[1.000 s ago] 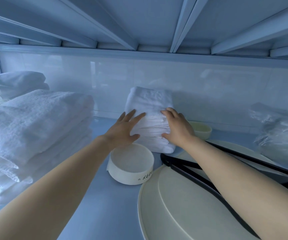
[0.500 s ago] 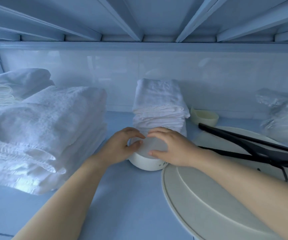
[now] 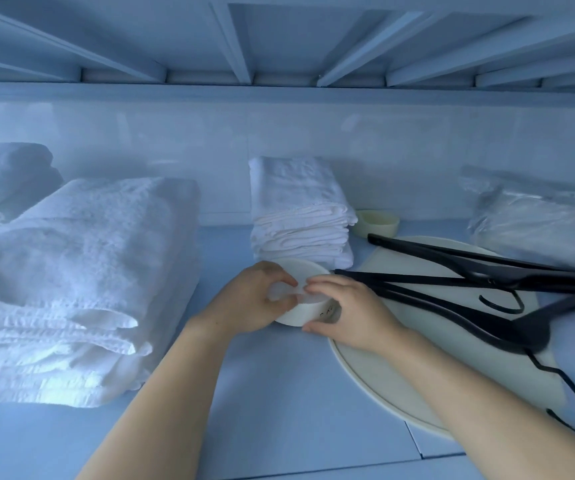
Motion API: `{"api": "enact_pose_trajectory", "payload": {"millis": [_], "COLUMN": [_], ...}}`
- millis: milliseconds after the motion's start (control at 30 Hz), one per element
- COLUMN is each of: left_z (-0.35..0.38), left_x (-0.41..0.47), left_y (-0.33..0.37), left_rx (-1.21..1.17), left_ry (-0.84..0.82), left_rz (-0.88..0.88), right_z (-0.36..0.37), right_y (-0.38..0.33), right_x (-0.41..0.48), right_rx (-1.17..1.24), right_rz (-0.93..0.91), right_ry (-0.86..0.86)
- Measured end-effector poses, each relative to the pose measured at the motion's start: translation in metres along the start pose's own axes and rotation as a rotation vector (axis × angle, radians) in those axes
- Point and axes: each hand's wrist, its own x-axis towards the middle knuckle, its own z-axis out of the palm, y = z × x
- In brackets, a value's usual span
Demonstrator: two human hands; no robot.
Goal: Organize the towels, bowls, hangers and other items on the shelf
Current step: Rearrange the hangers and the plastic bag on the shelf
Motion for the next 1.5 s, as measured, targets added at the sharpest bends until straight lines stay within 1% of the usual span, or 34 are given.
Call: {"api": "enact_pose_trajectory", "payload": {"millis": [67,133,267,367,567,733,800,933,1033,1133,1267,1367,1433,1500], "left_z": [-0.001,-0.002,-0.003,-0.002,0.001,-0.001,-0.004,-0.015,-0.023,-0.034,-0.046,-0.044,-0.039,-0.035], "left_x": [-0.002,-0.002,-0.001,-0.003,-0.006,-0.007,-0.008,-0.008,-0.011,-0.014,-0.016,-0.022,-0.025,-0.027], "left_y": [0.001,0.001,0.002,0.001,0.004,0.016,0.022,0.035,0.044,0.048,0.046,0.041,0.041,0.045], "left_rx": [-0.01,0.031,0.094,0.136,0.164,0.198,0.237,0.236,0.186,0.103,-0.015,-0.139,-0.22,-0.263], "left_ry": [-0.052,-0.112,-0.107,-0.058,0.1,0.278,0.312,0.358,0.385,0.437,0.459,0.414,0.395,0.405], "left_rz": [-0.006,0.009,-0.011,0.035,0.078,0.212,0.236,0.111,-0.046,-0.229,-0.418,-0.549,-0.603,-0.61], "right_z": [0.001,0.0,-0.002,-0.006,-0.012,-0.014,-0.015,-0.018,-0.019,-0.019,-0.018,-0.011,-0.003,0.004], "right_y": [0.001,0.001,0.007,0.012,0.014,0.015,0.014,0.012,0.01,0.005,-0.005,-0.015,-0.021,-0.024], "right_x": [-0.002,-0.004,-0.008,-0.008,-0.009,-0.01,-0.011,-0.011,-0.01,-0.008,-0.001,0.001,-0.001,-0.002], "right_rx": [-0.011,-0.022,-0.041,-0.051,-0.038,-0.025,-0.02,0.02,0.041,0.027,-0.026,0.012,0.032,0.046], "right_rz": [-0.009,-0.023,-0.031,-0.025,-0.024,-0.035,-0.04,-0.058,-0.061,-0.074,-0.146,-0.149,-0.169,-0.197], "right_ry": [0.038,0.06,0.077,0.091,0.144,0.147,0.151,0.189,0.224,0.208,0.121,-0.038,-0.155,-0.195]}}
